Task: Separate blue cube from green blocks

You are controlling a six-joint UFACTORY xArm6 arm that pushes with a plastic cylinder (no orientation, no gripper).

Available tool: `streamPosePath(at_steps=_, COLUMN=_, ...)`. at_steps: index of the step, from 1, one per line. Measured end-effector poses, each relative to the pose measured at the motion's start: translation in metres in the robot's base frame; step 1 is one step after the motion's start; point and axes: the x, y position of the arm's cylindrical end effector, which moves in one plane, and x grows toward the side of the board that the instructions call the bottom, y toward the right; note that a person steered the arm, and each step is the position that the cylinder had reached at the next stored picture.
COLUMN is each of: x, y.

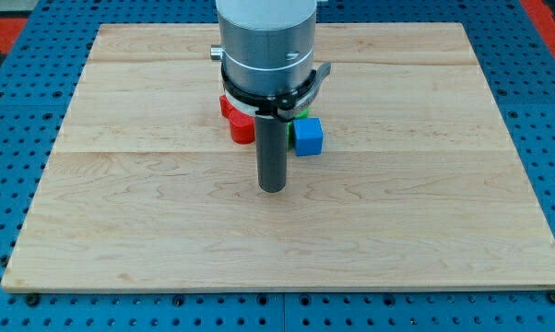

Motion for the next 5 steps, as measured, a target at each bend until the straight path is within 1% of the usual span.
streamPosePath(at_steps=1, x=0.005, y=0.0)
streamPosePath(at_steps=2, x=0.01, y=-0.012)
streamPosePath(at_steps=3, x=-0.012, y=-0.05)
streamPosePath(at_steps=4, x=-0.06, y=-0.055)
streamPosePath(at_steps=5, x=-0.065, y=-0.054)
